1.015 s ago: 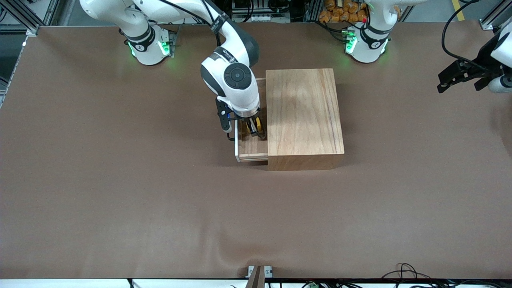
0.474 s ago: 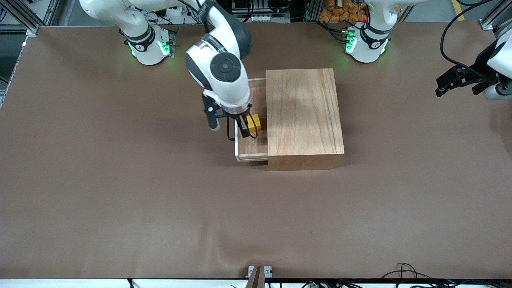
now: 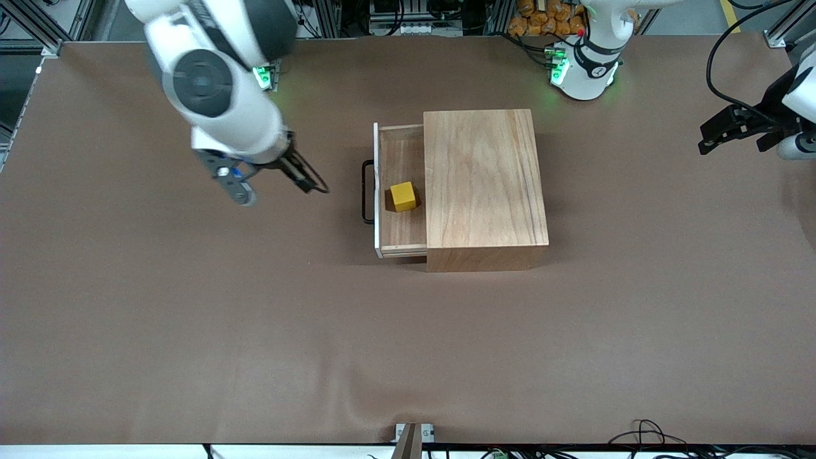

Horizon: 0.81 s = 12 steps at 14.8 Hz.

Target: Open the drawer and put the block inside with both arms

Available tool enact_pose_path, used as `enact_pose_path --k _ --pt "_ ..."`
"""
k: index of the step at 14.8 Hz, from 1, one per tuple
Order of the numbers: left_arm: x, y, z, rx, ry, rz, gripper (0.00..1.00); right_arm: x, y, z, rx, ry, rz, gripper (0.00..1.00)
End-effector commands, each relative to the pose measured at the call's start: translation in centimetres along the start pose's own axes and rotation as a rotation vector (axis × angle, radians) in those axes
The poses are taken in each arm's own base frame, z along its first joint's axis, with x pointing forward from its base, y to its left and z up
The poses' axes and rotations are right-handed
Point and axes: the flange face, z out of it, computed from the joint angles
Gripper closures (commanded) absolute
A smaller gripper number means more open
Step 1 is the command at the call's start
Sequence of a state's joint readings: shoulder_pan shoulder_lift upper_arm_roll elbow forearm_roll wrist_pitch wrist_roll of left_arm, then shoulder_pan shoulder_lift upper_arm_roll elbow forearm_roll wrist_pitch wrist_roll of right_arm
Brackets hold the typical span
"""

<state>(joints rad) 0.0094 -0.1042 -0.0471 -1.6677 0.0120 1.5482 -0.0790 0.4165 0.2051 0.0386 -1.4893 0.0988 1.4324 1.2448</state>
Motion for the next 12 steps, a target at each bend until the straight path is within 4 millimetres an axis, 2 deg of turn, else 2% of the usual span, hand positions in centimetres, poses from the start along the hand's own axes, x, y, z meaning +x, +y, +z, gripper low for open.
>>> enact_pose_path --k 1,9,11,12 --pt "-0.1 -0.2 -0.2 -0.003 -0.009 0.015 0.00 4.2 5.1 -1.7 -0.013 -0.065 -0.129 0.00" --pt "-0.3 -0.4 -0.2 -0.002 -0.023 0.011 0.00 14.9 18.9 -3.1 0.056 -0.138 -0.395 0.00" --pt "-0.3 -0.6 -0.2 -0.003 -0.023 0.012 0.00 16.8 22.6 -3.5 0.102 -0.123 -0.534 0.00" --pt "-0.3 -0.6 -0.1 -0.002 -0.025 0.012 0.00 16.8 23.7 -4.1 0.119 -0.100 -0.598 0.00"
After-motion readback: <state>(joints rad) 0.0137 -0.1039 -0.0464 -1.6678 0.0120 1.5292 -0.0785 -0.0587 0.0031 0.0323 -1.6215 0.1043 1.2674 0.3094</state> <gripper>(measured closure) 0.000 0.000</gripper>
